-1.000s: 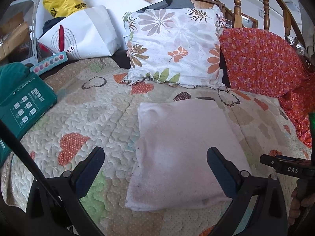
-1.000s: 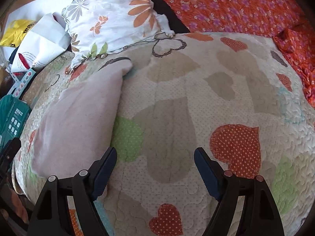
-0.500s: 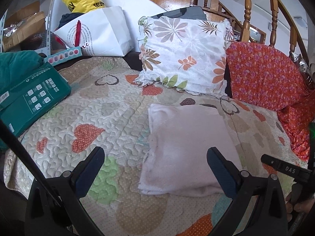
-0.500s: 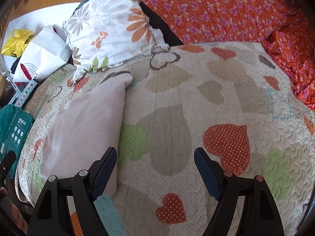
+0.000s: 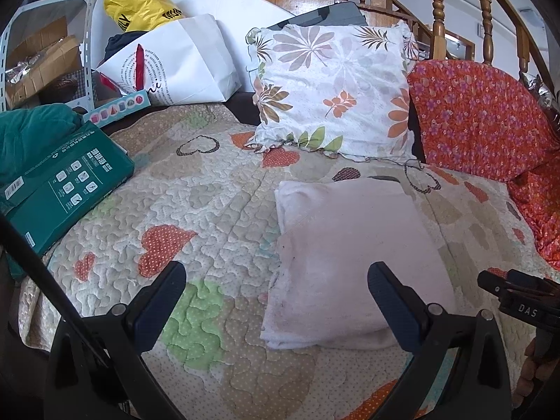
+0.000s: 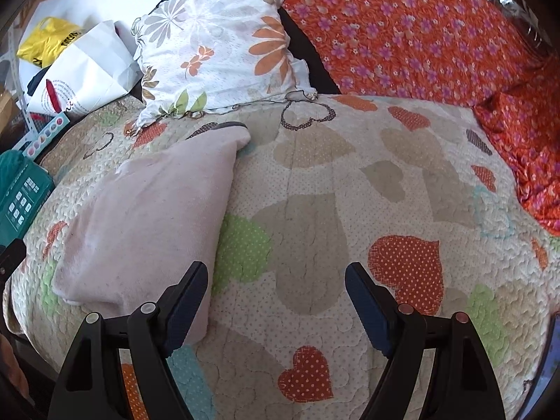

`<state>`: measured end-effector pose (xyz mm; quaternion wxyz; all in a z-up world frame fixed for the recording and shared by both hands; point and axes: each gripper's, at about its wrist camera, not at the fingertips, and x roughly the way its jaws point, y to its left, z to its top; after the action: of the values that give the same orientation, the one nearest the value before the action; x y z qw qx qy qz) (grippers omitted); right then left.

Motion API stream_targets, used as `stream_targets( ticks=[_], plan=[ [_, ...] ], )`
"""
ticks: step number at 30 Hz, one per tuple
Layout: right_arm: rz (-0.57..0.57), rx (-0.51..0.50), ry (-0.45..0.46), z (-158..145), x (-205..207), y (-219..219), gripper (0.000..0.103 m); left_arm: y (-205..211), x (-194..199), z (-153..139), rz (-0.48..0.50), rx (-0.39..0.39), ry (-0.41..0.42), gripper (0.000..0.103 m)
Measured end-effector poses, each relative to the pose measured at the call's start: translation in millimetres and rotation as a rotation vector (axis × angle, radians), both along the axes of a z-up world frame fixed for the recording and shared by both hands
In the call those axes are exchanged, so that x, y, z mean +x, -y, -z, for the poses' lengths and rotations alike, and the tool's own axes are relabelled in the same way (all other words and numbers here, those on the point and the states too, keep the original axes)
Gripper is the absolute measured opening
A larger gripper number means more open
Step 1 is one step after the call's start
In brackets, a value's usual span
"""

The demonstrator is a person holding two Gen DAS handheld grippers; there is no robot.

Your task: Fold small clothes

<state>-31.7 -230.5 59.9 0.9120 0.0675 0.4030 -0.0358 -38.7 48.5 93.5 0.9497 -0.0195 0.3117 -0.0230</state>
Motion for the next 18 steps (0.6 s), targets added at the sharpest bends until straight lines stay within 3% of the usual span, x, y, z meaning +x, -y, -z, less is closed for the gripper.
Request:
stream_targets(
  ticks=[5, 18],
  plan=[
    [-0.006, 0.021, 0.002, 1, -1, 2, 0.085, 1, 4, 8, -0.010, 0.030, -0.011, 0.103],
    [-0.025, 0.013, -0.014, 12, 9, -3, 0.085, -9, 26, 40, -0.050, 0.063, -0.189, 0.103]
  ],
)
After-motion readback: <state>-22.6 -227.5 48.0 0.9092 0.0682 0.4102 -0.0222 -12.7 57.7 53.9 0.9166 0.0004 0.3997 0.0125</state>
